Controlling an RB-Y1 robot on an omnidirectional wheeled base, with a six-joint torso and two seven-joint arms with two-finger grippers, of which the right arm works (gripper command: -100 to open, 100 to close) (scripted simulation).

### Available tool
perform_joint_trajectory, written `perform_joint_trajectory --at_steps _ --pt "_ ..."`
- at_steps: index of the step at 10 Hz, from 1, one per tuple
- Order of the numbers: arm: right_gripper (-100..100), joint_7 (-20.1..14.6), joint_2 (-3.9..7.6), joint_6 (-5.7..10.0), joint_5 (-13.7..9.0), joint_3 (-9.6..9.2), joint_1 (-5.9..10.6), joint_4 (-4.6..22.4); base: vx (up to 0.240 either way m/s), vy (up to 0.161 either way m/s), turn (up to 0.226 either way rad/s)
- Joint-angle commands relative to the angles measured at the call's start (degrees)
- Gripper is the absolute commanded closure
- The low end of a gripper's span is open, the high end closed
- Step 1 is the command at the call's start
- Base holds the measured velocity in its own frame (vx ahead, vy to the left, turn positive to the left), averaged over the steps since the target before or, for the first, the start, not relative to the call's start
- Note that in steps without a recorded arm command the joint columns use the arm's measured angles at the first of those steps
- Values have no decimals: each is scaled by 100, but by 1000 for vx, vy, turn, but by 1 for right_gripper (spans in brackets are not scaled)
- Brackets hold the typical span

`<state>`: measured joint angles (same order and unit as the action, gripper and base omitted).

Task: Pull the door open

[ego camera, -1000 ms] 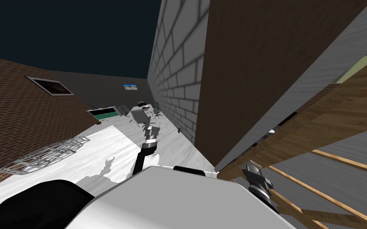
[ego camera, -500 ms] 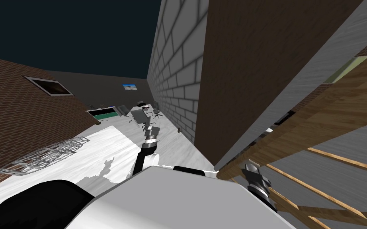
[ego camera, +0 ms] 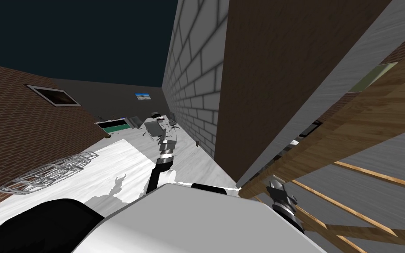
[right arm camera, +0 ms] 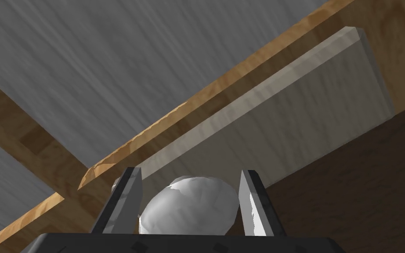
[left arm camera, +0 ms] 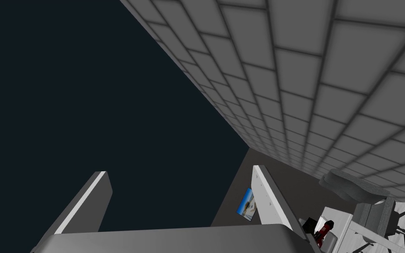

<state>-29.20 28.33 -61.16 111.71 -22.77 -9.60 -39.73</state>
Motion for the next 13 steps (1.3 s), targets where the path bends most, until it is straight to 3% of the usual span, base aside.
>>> perform_joint_trajectory --at_steps 1,7,13 --pt "100 283 -9 -22 1 -61 50 19 -20 -3 -9" --pt "100 986 3 -31 -50 -180 125 48 -19 0 -8" --pt "100 1903 19 -43 -120 -339 226 87 -21 -1 -10"
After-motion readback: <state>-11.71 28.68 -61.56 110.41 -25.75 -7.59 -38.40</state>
